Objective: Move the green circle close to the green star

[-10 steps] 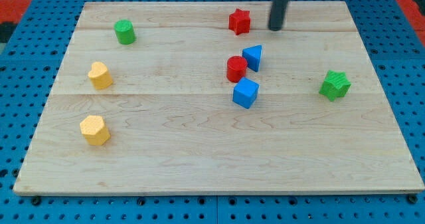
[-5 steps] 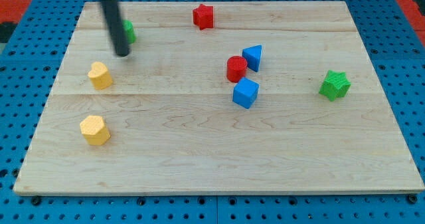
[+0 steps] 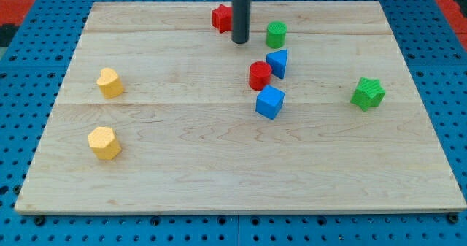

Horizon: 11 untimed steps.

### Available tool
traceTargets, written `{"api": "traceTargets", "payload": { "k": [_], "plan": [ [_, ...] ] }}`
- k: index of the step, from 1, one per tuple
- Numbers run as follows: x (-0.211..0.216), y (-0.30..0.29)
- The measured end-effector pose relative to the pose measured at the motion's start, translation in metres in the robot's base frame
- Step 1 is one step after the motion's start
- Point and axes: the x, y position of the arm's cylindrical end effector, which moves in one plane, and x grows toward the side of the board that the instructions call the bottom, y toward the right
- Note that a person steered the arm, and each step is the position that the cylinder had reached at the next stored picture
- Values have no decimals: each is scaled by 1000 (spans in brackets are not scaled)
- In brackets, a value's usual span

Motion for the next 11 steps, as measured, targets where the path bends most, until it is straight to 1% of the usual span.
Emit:
{"api": "traceTargets", "payload": {
  "k": [1, 2, 3, 4, 5, 6, 11],
  "plan": [
    [-8, 74],
    [-10, 134],
    [-21, 182],
    [31, 188],
    [57, 188],
    [67, 191],
    [59, 192]
  ]
}}
